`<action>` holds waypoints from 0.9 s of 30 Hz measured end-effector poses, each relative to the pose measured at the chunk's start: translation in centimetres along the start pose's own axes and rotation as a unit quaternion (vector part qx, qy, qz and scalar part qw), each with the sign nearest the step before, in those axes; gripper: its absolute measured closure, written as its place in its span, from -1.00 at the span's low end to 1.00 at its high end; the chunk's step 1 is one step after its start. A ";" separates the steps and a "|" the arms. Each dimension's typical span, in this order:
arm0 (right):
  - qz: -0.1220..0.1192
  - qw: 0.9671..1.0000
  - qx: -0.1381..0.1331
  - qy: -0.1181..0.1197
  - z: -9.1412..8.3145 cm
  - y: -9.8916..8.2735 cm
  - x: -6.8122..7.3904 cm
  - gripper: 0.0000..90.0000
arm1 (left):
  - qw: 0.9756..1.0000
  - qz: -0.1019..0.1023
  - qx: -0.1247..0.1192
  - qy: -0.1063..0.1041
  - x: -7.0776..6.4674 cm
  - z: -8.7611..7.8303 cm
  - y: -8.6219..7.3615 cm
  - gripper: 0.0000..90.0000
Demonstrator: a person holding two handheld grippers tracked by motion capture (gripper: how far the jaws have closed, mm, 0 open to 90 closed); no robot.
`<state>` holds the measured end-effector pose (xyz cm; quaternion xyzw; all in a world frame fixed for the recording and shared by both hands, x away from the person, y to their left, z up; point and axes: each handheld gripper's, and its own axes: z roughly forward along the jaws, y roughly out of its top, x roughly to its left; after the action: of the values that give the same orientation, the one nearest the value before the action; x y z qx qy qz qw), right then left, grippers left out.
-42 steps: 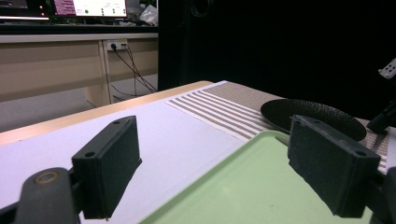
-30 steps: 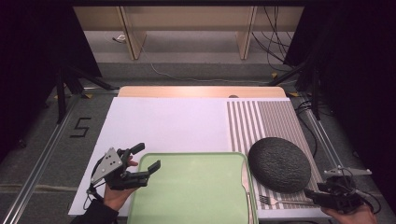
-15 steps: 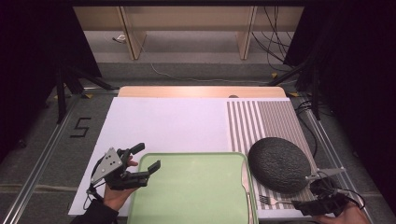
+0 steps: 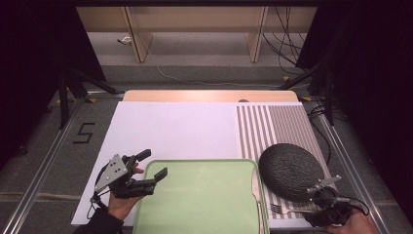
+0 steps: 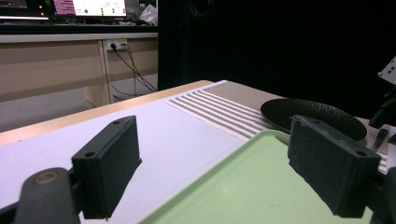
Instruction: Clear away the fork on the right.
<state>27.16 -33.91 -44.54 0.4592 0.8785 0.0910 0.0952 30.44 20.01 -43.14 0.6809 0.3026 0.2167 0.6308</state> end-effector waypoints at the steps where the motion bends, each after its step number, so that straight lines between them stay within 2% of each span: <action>1: -0.004 1.000 0.003 0.000 0.1 0.1 0.1 -0.16 | 1.000 0.000 0.000 0.000 0.0 0.0 0.0 -0.63; 6: -0.024 0.999 0.014 -0.016 0.3 0.6 0.4 0.04 | 1.000 0.000 0.000 0.000 0.0 0.0 0.0 -0.63; 8: -0.039 0.999 0.026 -0.020 0.4 0.8 0.5 0.08 | 1.000 0.000 0.000 0.000 0.0 0.0 0.0 -0.63; 12: -0.053 0.998 0.035 -0.017 0.5 1.1 0.8 0.18 | 1.000 -0.001 0.001 0.000 0.0 0.0 0.0 -0.63; 15: -0.068 0.996 0.049 -0.021 0.8 1.2 0.9 0.25 | 1.000 -0.001 0.000 0.000 0.0 0.0 0.0 -0.63; 18: -0.076 0.995 0.052 -0.029 0.9 1.3 1.0 0.32 | 1.000 -0.002 0.000 0.000 0.0 0.0 0.0 -0.63; 21: -0.087 0.994 0.058 -0.028 0.9 1.5 1.0 0.34 | 1.000 -0.002 0.001 0.001 0.1 0.0 0.0 -0.63; 24: -0.108 0.991 0.066 -0.032 1.1 1.7 1.1 0.39 | 1.000 -0.002 0.001 0.001 0.1 0.0 0.0 -0.63; 27: -0.129 0.988 0.078 -0.027 1.1 2.1 1.2 0.48 | 1.000 -0.002 0.001 0.001 0.1 0.0 0.0 -0.63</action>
<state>28.38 -31.66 -45.23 0.3499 0.9321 -0.0035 0.0936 30.49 20.05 -43.17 0.6804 0.3049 0.2155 0.6306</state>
